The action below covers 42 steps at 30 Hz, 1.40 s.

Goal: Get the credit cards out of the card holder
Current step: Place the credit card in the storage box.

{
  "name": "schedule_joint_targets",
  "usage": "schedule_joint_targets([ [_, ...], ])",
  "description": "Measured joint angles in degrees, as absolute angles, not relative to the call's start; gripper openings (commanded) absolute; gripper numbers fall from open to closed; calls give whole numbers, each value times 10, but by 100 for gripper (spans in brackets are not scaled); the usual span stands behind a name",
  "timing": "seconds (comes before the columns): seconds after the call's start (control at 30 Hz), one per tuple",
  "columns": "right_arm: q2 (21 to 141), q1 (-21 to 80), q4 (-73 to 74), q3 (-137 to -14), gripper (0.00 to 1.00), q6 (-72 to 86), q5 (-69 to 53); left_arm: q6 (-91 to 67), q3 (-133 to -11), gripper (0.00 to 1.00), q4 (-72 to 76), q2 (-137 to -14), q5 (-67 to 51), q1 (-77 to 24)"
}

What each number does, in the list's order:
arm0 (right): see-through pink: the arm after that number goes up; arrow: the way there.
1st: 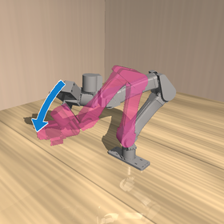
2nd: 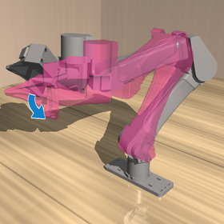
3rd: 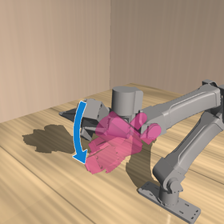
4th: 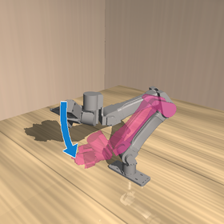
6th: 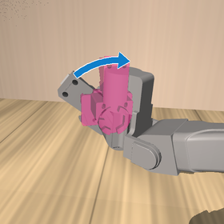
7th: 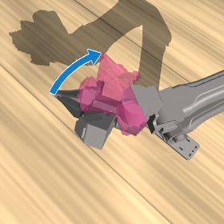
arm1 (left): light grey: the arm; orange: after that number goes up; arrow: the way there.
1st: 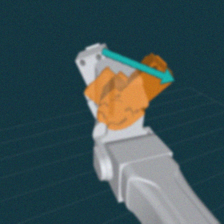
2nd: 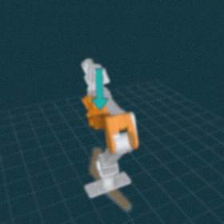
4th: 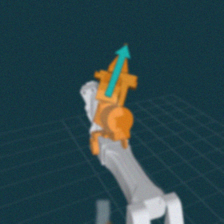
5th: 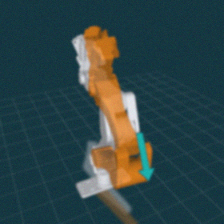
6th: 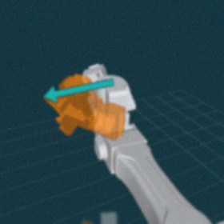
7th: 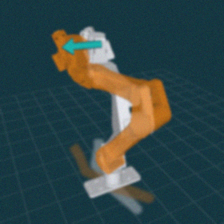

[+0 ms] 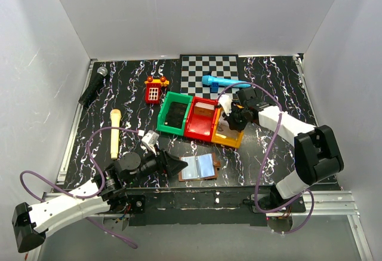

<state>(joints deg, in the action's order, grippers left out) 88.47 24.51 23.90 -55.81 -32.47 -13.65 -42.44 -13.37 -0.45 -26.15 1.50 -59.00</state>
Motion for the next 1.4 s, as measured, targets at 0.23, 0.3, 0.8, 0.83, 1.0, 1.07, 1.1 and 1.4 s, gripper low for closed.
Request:
schedule_joint_targets([
  [0.23,893,253,239,-569,1,-320,-131,-425,-127,63,-5,-262,15,-590],
  [0.3,893,254,239,-569,2,-318,-130,-425,-127,63,-4,-262,15,-590],
  [0.8,894,256,240,-573,16,-306,-110,-427,-125,64,-4,-256,15,-590],
  [0.83,894,256,240,-573,17,-305,-108,-427,-125,64,-4,-255,15,-590],
  [1.0,894,256,240,-573,20,-302,-102,-427,-125,64,-4,-254,15,-590],
  [1.07,894,256,241,-575,23,-301,-101,-427,-125,64,-4,-254,15,-590],
  [1.1,894,256,241,-576,24,-301,-100,-427,-125,65,-4,-254,15,-590],
  [1.4,894,256,240,-585,26,-297,-91,-427,-125,65,-4,-254,15,-590],
])
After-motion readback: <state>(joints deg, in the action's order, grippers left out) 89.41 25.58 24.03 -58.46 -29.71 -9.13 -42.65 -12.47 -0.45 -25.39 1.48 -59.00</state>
